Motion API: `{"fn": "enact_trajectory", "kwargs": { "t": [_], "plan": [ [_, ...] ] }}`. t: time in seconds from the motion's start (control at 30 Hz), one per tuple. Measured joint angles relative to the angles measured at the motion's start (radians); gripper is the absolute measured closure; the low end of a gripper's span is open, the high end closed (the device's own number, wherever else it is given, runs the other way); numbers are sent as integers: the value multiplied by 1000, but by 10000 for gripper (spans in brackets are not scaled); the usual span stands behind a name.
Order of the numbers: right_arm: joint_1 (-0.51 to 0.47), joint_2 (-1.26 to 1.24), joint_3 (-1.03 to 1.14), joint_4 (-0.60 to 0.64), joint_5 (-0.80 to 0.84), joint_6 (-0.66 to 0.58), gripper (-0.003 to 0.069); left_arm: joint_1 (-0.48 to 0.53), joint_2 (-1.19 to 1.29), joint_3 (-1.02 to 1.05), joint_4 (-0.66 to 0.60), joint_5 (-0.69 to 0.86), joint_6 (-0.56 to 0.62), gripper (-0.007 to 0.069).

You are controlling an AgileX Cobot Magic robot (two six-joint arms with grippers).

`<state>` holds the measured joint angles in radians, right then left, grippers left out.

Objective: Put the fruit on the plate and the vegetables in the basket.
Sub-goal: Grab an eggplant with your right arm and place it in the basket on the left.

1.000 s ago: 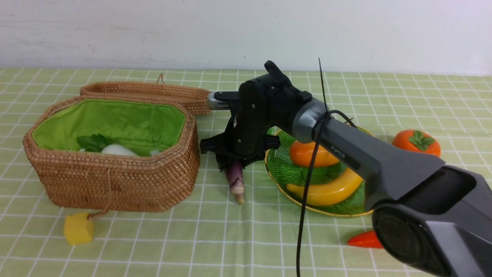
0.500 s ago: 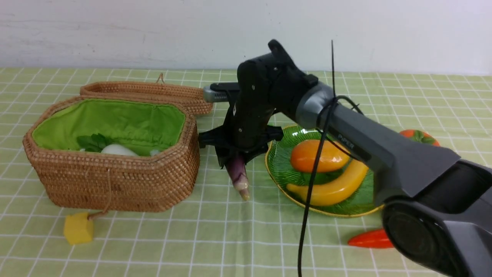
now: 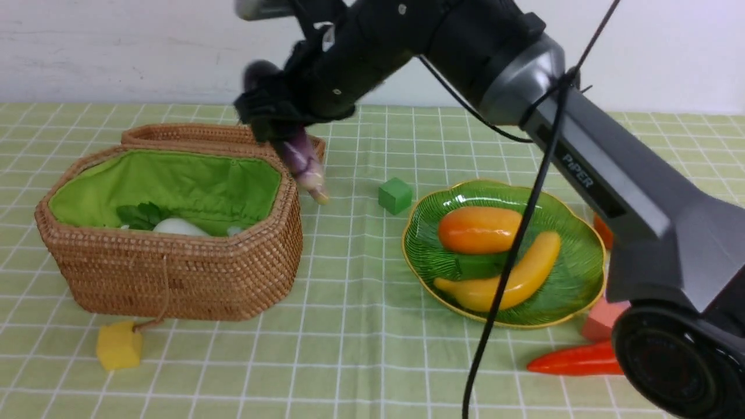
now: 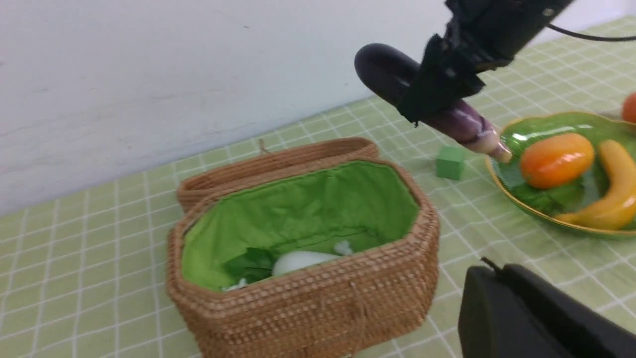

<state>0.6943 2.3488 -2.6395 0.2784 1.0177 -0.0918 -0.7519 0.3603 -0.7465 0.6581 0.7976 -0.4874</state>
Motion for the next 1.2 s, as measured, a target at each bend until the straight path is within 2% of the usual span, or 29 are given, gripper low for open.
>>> {"fn": "enact_trajectory", "kwargs": {
  "t": [0.13,0.3,0.77,0.97,1.03,1.1,1.13,1.2],
  "plan": [
    [52,8,0,131,-148,-202,261,0,0,-2,147,56,-167,634],
    [79,37,-1,226,-269,-366,261,0,0,-2,194,110,-231,634],
    [82,123,-1,254,-373,-451,261,0,0,-2,149,124,-235,631],
    [83,153,-1,193,-384,-498,257,0,0,-2,149,124,-235,627],
    [83,155,-1,156,-396,-497,211,0,0,-2,149,124,-235,627],
    [83,155,-1,113,-396,-484,129,0,0,-2,149,124,-235,627],
    [82,155,-1,83,-395,-474,63,0,0,-2,149,124,-235,627],
    [80,152,-1,33,-380,-452,6,0,0,-2,149,124,-235,627]
  ]
}}
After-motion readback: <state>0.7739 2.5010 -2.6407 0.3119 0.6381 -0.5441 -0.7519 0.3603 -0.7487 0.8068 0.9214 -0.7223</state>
